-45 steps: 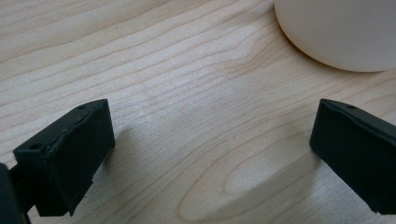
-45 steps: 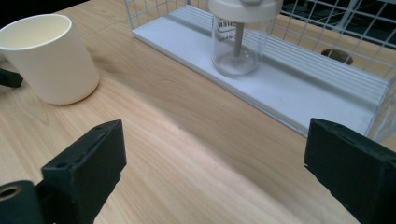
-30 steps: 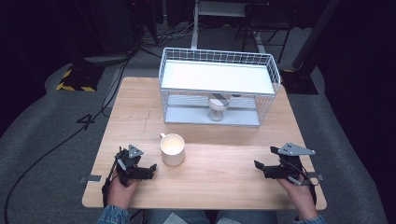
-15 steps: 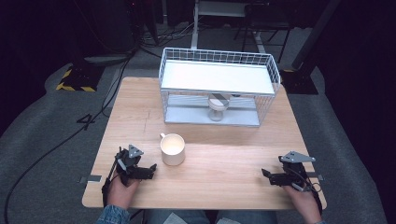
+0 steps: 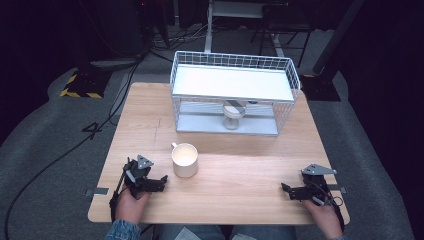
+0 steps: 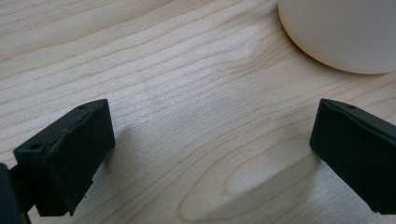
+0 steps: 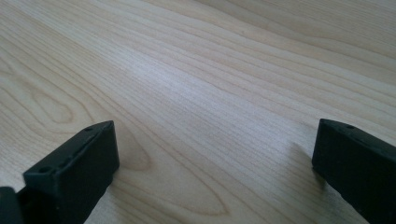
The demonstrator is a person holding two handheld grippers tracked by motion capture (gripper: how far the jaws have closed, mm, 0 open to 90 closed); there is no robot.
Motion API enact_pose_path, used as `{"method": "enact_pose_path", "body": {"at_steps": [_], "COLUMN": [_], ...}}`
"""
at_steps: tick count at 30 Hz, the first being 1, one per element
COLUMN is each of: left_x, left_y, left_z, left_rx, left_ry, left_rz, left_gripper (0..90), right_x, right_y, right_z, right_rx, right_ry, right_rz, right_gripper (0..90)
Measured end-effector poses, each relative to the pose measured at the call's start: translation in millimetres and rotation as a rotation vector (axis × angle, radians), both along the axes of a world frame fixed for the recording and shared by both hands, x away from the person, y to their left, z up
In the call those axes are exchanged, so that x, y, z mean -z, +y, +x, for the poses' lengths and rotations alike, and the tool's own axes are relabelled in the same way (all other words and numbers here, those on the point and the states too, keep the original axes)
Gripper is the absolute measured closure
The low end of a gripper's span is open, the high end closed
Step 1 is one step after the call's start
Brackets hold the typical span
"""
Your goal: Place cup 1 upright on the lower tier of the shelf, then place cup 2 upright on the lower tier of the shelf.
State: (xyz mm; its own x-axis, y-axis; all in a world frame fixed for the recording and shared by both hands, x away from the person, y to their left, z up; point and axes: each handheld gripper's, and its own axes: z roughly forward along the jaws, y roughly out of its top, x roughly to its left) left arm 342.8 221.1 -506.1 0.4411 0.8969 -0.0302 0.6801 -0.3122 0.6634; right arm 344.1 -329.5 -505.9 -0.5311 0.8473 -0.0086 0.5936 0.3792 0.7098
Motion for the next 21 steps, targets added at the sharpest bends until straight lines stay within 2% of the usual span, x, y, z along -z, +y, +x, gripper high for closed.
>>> {"method": "enact_pose_path", "body": {"at_steps": [21], "left_x": [0.0], "left_y": [-0.3], "left_z": [-1.1], "left_rx": [-0.009], "left_ry": [-0.001], "left_rz": [0.001], "left_gripper": [0.3], "right_x": [0.2], "right_y": [0.3], "right_z": [1.4], "right_rx": [-0.008], "right_ry": [0.003], "right_rz": [0.004], "right_gripper": [0.0]}}
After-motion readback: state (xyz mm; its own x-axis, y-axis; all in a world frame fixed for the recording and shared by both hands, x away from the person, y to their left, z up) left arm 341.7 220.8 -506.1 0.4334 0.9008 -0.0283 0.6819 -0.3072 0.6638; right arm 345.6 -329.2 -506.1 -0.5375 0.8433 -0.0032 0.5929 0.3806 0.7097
